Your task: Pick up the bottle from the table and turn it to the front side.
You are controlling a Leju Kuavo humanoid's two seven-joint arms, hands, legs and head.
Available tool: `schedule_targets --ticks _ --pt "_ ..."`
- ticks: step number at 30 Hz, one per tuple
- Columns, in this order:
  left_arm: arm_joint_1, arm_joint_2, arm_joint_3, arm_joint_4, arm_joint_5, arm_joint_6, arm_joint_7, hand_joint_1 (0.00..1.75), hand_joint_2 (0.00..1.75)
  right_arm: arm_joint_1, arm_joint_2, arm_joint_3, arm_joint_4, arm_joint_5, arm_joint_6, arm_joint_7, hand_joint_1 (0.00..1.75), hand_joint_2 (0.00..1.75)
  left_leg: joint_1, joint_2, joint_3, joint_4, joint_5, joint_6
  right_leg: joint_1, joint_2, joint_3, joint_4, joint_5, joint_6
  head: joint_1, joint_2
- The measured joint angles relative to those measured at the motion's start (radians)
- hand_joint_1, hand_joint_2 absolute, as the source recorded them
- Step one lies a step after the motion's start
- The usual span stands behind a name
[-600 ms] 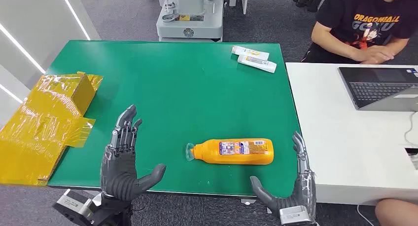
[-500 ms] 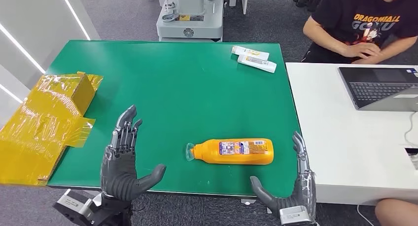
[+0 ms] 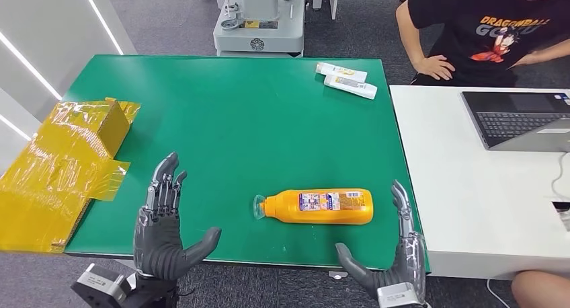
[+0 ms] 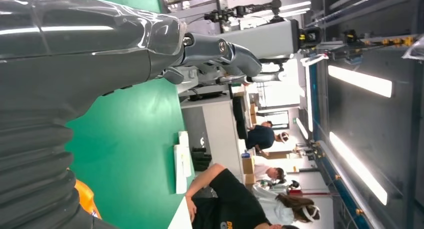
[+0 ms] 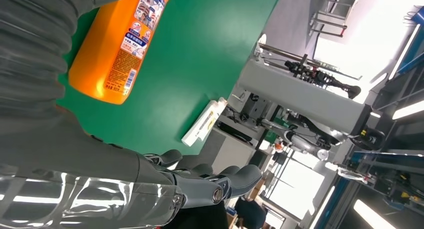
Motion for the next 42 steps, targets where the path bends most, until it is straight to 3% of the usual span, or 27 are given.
schedule_targets --ticks 5,12,21,27,32,36,42 --pt "0.003 0.008 -0.014 0.0 0.007 0.011 0.001 0.0 1.75 -0.004 -0.024 0.012 0.0 0.07 0.027 0.038 0.0 1.75 0.0 0.0 0.0 0.0 0.0 0.0 0.0 0.0 0.0 0.0 0.0 0.0 0.0 0.0" --pt "0.001 0.015 -0.016 0.0 0.012 -0.02 0.002 0.0 1.75 -0.054 -0.1 -0.048 0.001 0.185 0.251 0.081 0.0 1.75 0.0 0.0 0.0 0.0 0.0 0.0 0.0 0.0 0.0 0.0 0.0 0.0 0.0 0.0" --pt "-0.032 0.012 -0.016 0.001 0.014 -0.123 0.014 0.0 1.75 -0.3 -0.357 -0.192 0.082 0.092 0.691 0.134 0.0 1.75 -0.001 0.0 0.001 0.002 0.002 0.003 -0.001 0.0 0.002 0.0 0.003 0.002 0.0 0.0" --pt "-0.069 0.005 -0.016 0.011 0.014 -0.159 0.02 0.0 1.75 -0.485 -0.491 -0.214 0.158 0.069 0.823 0.147 0.0 1.75 -0.001 0.001 0.001 0.002 0.002 0.003 -0.001 0.001 0.002 0.0 0.004 0.002 0.0 0.0" --pt "-0.099 0.003 -0.016 0.027 0.018 -0.161 0.021 0.0 1.75 -0.707 -0.523 -0.163 0.275 0.032 0.915 0.138 0.0 1.75 -0.001 0.001 0.002 0.002 0.003 0.003 -0.001 0.001 0.002 0.0 0.004 0.002 0.0 0.0" --pt "-0.104 0.004 -0.016 0.035 0.025 -0.158 0.018 0.0 1.75 -0.826 -0.531 -0.109 0.34 -0.009 0.963 0.127 0.0 1.75 -0.001 0.0 0.0 0.002 0.004 0.003 -0.001 0.0 0.001 0.001 0.004 0.002 0.0 0.0" --pt "-0.105 0.006 -0.016 0.037 0.037 -0.141 0.01 0.0 1.75 -1.134 -0.509 0.096 0.502 -0.165 1.172 0.071 0.0 1.75 -0.001 0.002 0.0 0.001 0.004 0.003 0.0 0.002 0.0 0.002 0.004 0.001 0.0 0.0"
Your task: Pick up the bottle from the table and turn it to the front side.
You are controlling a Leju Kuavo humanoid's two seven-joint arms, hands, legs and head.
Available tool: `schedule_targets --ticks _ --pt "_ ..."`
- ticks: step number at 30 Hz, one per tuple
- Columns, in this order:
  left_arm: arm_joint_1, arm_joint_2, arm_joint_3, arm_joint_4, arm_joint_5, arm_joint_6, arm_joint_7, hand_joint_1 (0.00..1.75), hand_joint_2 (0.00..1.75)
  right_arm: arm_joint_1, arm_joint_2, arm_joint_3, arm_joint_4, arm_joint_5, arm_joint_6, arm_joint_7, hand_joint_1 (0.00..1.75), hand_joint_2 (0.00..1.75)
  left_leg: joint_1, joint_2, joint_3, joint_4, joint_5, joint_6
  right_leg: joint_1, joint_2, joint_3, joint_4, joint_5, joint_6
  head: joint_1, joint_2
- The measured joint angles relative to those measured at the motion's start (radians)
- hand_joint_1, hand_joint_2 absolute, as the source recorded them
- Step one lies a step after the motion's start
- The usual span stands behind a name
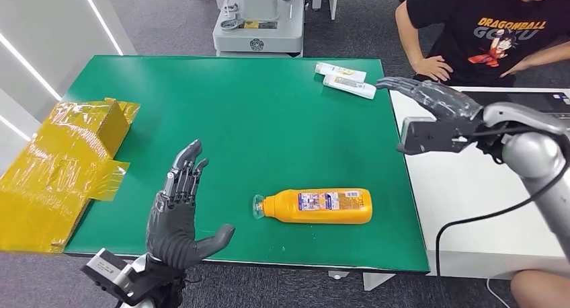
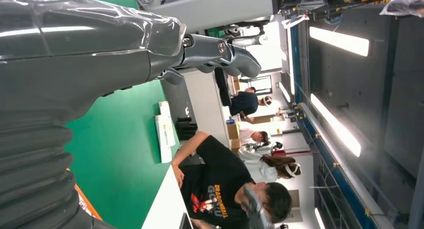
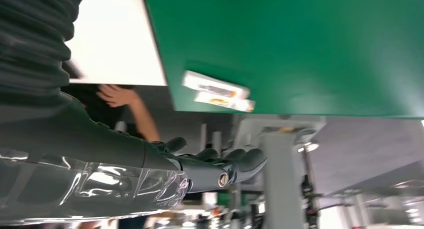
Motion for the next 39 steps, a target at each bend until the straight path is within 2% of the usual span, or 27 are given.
schedule_targets --ticks 2,5,14,22,33,39 --pt "0.0 0.0 0.0 0.0 0.001 0.002 -0.001 0.0 1.75 -0.082 0.03 0.08 0.056 -0.037 0.023 -0.007 0.0 1.75 0.0 -0.001 0.0 0.0 0.0 0.0 0.0 -0.001 0.0 0.0 0.0 0.0 0.0 0.0" --pt "0.0 0.0 0.0 0.001 0.001 0.003 -0.001 0.0 1.75 -0.145 0.076 0.178 0.124 -0.065 0.029 -0.013 0.0 1.75 0.001 -0.002 0.0 0.0 0.001 -0.001 0.001 -0.002 0.0 0.0 0.0 0.0 0.0 0.0" --pt "-0.011 0.0 0.0 0.005 0.004 0.003 -0.003 0.0 1.75 -0.164 0.191 0.37 0.278 -0.096 -0.005 -0.041 0.0 1.75 0.001 -0.003 0.0 0.0 0.001 -0.001 0.001 -0.003 0.0 0.0 0.0 0.0 0.0 0.0" --pt "-0.018 0.005 0.0 0.017 0.011 0.008 -0.005 0.0 1.75 -0.106 0.226 0.43 0.377 -0.096 -0.066 -0.087 0.0 1.75 0.0 -0.003 0.0 0.0 0.001 -0.001 0.0 -0.003 0.0 -0.001 0.0 0.0 0.0 0.0" --pt "-0.03 0.009 0.0 0.042 0.025 0.021 -0.011 0.0 1.75 -0.054 0.228 0.465 0.452 -0.089 -0.092 -0.105 0.0 1.75 0.001 -0.003 0.0 0.0 0.001 -0.001 0.001 -0.002 0.0 0.0 0.0 0.0 0.0 0.0" --pt "-0.032 0.011 0.0 0.048 0.038 0.034 -0.017 0.0 1.75 0.011 0.229 0.47 0.48 -0.073 -0.134 -0.123 0.0 1.75 0.001 -0.003 0.0 0.0 0.001 -0.001 0.001 -0.002 0.0 -0.001 0.0 0.0 0.0 0.0"
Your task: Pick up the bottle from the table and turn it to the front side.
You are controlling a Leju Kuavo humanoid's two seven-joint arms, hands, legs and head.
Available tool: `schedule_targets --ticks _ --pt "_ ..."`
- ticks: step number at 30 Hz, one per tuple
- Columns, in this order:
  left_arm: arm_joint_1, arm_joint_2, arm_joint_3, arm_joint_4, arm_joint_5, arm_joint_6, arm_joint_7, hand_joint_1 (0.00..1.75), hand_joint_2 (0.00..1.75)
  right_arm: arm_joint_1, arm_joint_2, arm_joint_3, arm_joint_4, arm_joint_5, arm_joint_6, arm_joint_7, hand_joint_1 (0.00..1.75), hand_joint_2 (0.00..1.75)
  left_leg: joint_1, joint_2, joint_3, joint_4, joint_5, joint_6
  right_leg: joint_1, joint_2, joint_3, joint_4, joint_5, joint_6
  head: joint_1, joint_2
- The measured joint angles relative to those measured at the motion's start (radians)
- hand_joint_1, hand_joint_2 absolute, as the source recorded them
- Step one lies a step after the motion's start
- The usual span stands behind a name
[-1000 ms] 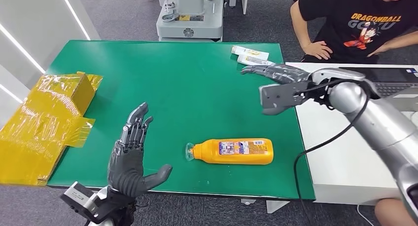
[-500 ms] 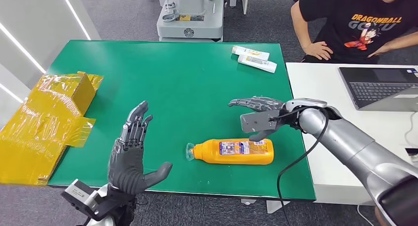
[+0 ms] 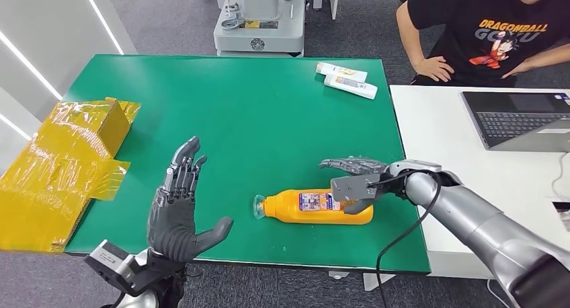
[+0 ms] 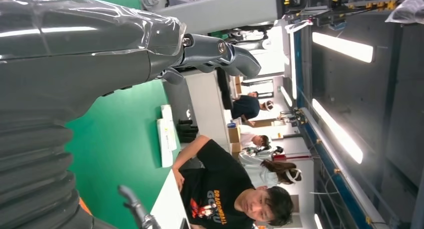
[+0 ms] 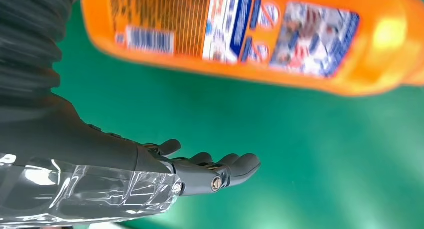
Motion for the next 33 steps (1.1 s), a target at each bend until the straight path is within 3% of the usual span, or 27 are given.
schedule_targets --ticks 20,24,33 --pt "-0.03 0.004 -0.002 0.05 0.031 -0.001 -0.001 0.0 1.75 0.112 -0.024 -0.026 0.026 0.013 -0.022 0.01 0.03 1.75 0.0 0.001 0.0 0.0 0.0 0.0 0.0 0.001 0.0 0.0 0.0 0.0 0.0 0.0" --pt "-0.032 0.004 -0.004 0.056 0.033 -0.001 -0.001 0.0 1.75 0.129 -0.026 -0.04 0.025 0.021 -0.034 0.008 1.32 1.75 0.0 0.001 0.0 0.0 0.0 0.0 0.0 0.001 0.0 0.0 0.0 0.0 0.0 0.0" --pt "-0.032 0.004 -0.003 0.059 0.049 0.005 -0.006 0.0 1.75 0.149 -0.031 -0.073 0.007 0.024 -0.042 -0.007 1.58 1.75 0.0 0.001 0.0 0.0 0.0 0.0 0.0 0.001 0.0 0.0 0.0 0.0 0.0 0.0"
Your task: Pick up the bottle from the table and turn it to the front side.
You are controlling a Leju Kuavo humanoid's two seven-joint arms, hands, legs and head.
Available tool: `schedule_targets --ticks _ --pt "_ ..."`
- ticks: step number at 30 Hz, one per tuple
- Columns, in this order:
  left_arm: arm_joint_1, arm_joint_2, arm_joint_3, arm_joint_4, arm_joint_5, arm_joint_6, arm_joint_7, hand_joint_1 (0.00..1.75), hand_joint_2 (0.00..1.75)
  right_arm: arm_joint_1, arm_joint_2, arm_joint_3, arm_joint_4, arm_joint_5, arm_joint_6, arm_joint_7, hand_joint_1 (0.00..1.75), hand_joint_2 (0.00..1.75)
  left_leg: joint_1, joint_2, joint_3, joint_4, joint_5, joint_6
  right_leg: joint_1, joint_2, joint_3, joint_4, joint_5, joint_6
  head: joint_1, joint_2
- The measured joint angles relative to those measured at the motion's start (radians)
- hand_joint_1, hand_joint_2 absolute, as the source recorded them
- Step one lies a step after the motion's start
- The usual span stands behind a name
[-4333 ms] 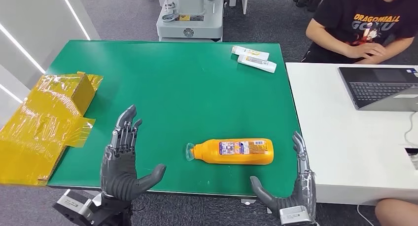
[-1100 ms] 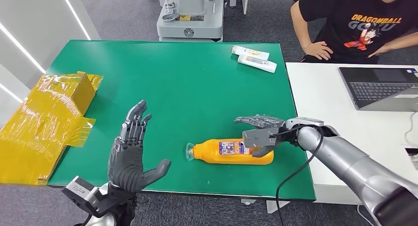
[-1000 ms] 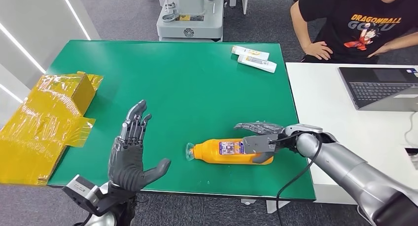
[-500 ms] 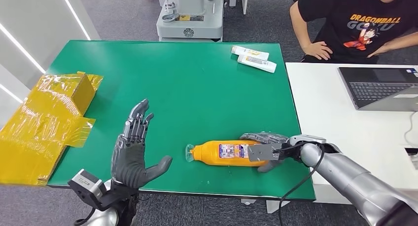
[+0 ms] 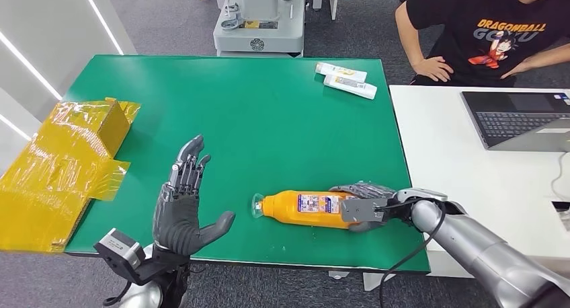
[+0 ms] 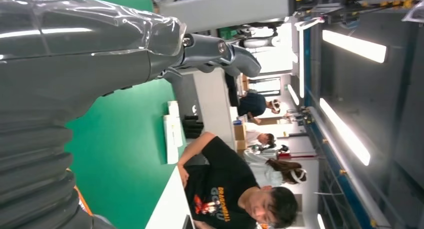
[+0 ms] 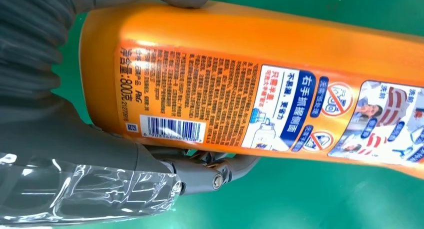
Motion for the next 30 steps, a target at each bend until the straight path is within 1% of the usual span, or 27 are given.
schedule_targets --ticks 3,8,14,17,21,27,30 --pt "0.0 0.001 0.0 0.001 0.009 0.007 -0.006 0.0 1.75 0.007 -0.001 -0.011 -0.005 -0.001 -0.001 -0.003 1.65 1.75 0.0 0.0 0.0 0.0 0.0 0.0 0.0 0.0 0.0 0.0 0.0 0.0 0.0 0.0" --pt "0.0 0.006 0.0 0.006 0.024 0.025 -0.018 0.0 1.75 0.026 -0.003 -0.033 -0.017 0.001 -0.013 -0.007 1.65 1.75 0.0 0.0 0.0 0.0 0.0 0.0 0.0 0.0 0.0 0.0 0.0 0.0 0.0 0.0" --pt "0.0 0.009 -0.002 0.013 0.035 0.038 -0.026 0.0 1.75 0.051 -0.004 -0.059 -0.033 0.015 -0.042 -0.011 1.75 1.75 0.0 0.0 0.0 0.0 0.0 0.0 0.0 0.0 0.0 0.0 0.0 0.0 0.0 0.0" --pt "0.001 0.009 -0.004 0.014 0.036 0.049 -0.025 0.0 1.75 0.076 -0.006 -0.094 -0.061 0.03 -0.112 -0.024 1.75 1.75 0.0 0.0 0.0 0.0 0.0 0.0 0.0 0.0 0.0 0.0 0.0 0.0 0.0 0.0" --pt "0.001 0.009 -0.012 0.014 0.027 0.055 -0.016 0.0 1.75 0.128 -0.012 -0.174 -0.131 0.035 -0.209 -0.038 1.75 1.75 0.0 0.0 0.0 0.0 0.0 0.0 0.0 0.0 0.0 0.0 0.0 0.0 0.0 0.0" --pt "0.0 0.008 -0.019 0.014 0.006 0.057 -0.013 0.0 1.75 0.224 -0.016 -0.304 -0.259 0.071 -0.307 -0.048 1.75 1.75 0.0 0.0 -0.001 0.0 0.0 0.0 0.0 0.0 0.0 0.0 0.0 0.0 0.0 0.0" --pt "-0.001 0.008 -0.019 0.014 0.0 0.056 -0.013 0.0 1.75 0.259 -0.016 -0.362 -0.309 0.075 -0.334 -0.055 1.75 1.75 0.0 0.0 0.0 0.0 0.0 0.0 0.0 0.0 0.0 0.0 -0.001 0.0 0.0 0.0"
